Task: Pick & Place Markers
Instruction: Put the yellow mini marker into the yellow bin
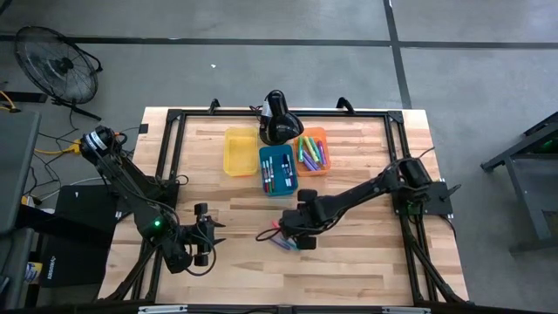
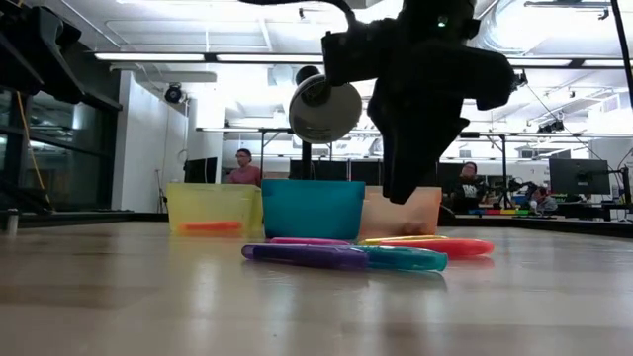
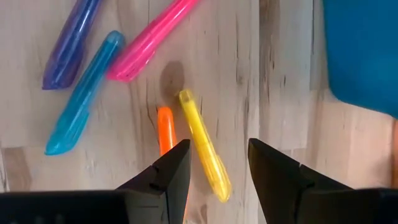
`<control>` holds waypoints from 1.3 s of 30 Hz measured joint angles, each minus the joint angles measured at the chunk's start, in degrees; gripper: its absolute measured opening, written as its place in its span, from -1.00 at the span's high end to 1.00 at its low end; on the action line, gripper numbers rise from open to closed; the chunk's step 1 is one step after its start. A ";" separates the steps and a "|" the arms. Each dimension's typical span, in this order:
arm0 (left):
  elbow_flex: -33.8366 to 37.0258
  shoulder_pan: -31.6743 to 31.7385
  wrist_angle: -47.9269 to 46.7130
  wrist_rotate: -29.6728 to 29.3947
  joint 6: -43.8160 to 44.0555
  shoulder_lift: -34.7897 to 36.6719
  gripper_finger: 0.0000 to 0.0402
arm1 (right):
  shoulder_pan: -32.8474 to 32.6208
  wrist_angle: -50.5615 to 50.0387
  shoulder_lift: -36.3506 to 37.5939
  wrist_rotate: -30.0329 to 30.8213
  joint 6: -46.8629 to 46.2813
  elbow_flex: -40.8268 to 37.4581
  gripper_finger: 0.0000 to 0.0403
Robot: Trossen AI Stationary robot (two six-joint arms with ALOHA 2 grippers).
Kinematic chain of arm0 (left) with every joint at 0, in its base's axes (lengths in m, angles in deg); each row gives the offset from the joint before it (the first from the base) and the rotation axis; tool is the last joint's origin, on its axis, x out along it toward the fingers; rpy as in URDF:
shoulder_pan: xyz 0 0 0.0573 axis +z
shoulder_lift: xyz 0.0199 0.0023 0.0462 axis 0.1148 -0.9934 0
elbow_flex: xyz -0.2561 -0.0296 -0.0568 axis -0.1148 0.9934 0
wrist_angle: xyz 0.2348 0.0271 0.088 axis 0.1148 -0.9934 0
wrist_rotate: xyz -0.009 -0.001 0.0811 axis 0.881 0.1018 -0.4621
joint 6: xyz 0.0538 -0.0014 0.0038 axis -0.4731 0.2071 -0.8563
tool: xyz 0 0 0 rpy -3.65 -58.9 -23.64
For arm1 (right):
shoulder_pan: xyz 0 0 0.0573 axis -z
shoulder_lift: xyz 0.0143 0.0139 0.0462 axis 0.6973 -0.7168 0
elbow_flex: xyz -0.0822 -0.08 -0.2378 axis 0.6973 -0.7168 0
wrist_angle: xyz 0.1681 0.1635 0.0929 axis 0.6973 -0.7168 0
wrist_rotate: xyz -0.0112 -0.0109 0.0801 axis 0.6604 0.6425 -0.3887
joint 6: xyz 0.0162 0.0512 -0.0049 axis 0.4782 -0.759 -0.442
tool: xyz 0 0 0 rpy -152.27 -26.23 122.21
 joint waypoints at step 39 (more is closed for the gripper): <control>0.00 0.00 -0.07 0.17 -0.15 0.00 0.12 | 2.62 -1.95 -2.45 -4.56 4.98 0.02 0.26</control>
